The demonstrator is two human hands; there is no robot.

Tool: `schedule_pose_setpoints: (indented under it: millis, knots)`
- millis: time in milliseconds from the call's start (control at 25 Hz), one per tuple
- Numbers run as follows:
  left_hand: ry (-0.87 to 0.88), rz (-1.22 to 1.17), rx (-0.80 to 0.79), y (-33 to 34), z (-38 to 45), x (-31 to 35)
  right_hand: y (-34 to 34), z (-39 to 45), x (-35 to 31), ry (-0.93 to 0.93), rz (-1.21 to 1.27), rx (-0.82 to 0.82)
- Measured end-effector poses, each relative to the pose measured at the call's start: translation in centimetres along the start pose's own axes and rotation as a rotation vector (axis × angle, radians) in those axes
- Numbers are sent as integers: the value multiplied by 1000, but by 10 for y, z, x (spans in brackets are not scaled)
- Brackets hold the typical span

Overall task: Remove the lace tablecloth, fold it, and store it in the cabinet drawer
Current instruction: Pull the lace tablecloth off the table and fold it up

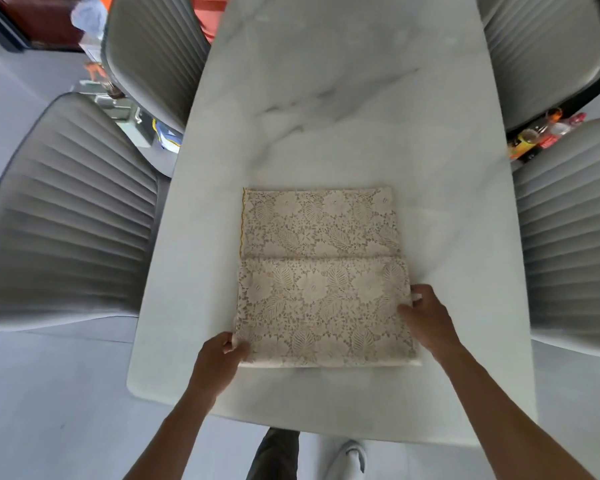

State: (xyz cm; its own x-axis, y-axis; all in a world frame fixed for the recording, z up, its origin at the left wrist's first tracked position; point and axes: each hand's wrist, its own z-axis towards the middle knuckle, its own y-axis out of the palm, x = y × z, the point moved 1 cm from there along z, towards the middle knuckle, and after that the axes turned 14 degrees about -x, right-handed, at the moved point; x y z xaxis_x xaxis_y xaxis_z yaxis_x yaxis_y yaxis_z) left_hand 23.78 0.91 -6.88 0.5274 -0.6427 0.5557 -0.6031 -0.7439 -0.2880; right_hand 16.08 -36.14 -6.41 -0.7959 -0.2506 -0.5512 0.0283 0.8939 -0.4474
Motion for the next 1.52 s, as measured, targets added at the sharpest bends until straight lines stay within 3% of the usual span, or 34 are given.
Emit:
schedule_pose_setpoints:
  millis: [160, 520, 560, 640, 680, 760, 840, 920, 1040, 1160, 1280, 1520]
  knots:
    - [48, 113, 133, 6, -8, -15, 8, -22, 26, -22, -81, 42]
    - [74, 27, 416, 41, -46, -32, 32, -53, 40, -147, -198, 167]
    - [66, 88, 440, 43, -50, -31, 34, -59, 41, -183, -254, 194]
    - [131, 486, 490, 48, -54, -29, 42, -71, 48, -319, -556, 270]
    - [200, 715, 449, 51, -54, -26, 47, -78, 51, -418, -728, 272]
    - [326, 999, 199, 57, -51, -16, 57, -86, 58, -565, -962, 139]
    - [327, 1104, -54, 67, -46, -16, 64, -87, 67, -594, -1092, 33]
    - [259, 1149, -86, 72, -42, -23, 66, -85, 72, -568, -1166, 62]
    - [224, 1164, 28, 73, -42, -25, 63, -77, 72, -612, -1165, 148]
    - [350, 1295, 113, 77, -46, -19, 65, -79, 68, -638, -1141, 242]
    - [345, 1351, 213, 77, -51, -8, 67, -89, 56, -599, -1153, 262]
    - [209, 1138, 270, 55, -92, 17, 46, -146, 39, -468, -948, 190]
